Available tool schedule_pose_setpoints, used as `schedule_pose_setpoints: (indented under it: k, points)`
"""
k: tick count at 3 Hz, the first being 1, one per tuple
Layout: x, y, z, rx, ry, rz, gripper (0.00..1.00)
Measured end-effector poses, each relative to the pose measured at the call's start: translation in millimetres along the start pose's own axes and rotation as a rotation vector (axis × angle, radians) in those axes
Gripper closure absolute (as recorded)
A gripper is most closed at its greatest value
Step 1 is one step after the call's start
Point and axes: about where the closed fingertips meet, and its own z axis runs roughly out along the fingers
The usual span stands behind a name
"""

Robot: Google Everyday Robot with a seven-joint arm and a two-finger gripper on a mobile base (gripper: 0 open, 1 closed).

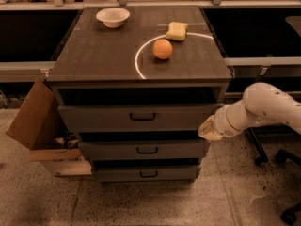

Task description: Close top drawer

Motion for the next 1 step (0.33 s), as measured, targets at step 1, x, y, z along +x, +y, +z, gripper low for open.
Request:
schedule_pose_setpoints:
  k: [1]
  points:
    - [-8.8, 48.6, -31.2, -0.019, -0.044, -0.045, 1.00]
